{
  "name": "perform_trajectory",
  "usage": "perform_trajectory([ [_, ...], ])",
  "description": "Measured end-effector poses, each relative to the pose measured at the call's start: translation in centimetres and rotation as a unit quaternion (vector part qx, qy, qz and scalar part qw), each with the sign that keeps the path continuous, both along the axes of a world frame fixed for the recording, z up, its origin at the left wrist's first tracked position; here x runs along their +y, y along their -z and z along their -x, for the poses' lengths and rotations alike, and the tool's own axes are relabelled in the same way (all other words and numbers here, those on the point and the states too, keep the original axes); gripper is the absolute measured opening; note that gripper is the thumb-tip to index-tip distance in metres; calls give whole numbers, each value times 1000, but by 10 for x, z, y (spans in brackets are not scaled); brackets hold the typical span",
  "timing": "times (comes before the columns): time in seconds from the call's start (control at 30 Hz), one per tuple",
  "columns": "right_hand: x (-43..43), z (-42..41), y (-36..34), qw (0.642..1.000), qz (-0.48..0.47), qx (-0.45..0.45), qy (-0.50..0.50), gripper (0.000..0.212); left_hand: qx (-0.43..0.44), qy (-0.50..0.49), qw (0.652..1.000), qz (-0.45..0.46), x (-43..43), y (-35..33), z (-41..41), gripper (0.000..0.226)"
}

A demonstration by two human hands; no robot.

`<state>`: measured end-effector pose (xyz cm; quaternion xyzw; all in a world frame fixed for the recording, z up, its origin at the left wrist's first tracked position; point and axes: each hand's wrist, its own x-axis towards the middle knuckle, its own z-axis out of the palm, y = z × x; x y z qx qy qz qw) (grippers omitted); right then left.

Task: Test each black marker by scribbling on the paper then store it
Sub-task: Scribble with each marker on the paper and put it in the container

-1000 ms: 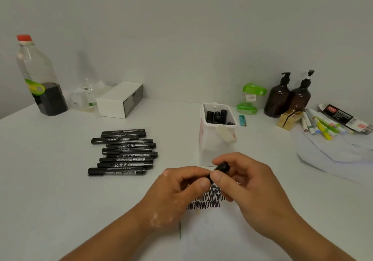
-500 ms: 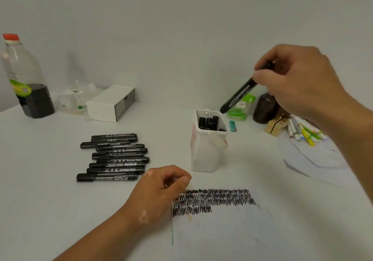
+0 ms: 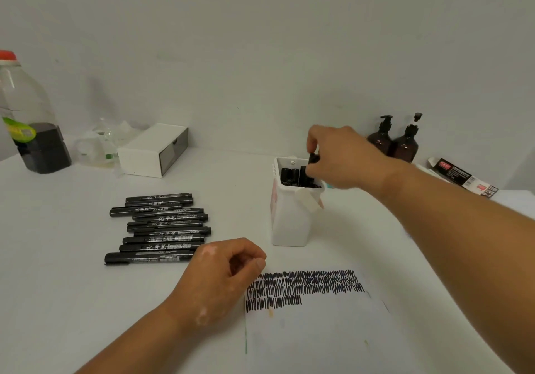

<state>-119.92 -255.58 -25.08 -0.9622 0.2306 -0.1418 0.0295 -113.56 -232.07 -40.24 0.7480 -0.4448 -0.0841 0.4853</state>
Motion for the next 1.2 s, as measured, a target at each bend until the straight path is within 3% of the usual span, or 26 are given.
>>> perform_trajectory([
  [0.23,2,-5,12,999,27,23,19,8,-12,-1,1000,1,0,2,-4,8],
  [0.4,2,-5,11,1000,17,20,17,17,-20,-1,1000,-2,0,0,-4,8],
  [0.67,9,53,29,984,-49,-172,-1,14,-47,-27,999,-1,4,-3,-12,9],
  [0.77,22,85,61,977,-105,-187,1,17,-85,-43,995,-15,7,-6,-17,9],
  [1.0,40,114,133,968,-205,-141,11,20,-113,-119,983,-79,31,-18,-47,14],
  [1.2,49,118,152,963,-213,-166,-7,20,-150,-167,955,-191,55,-19,-66,25],
])
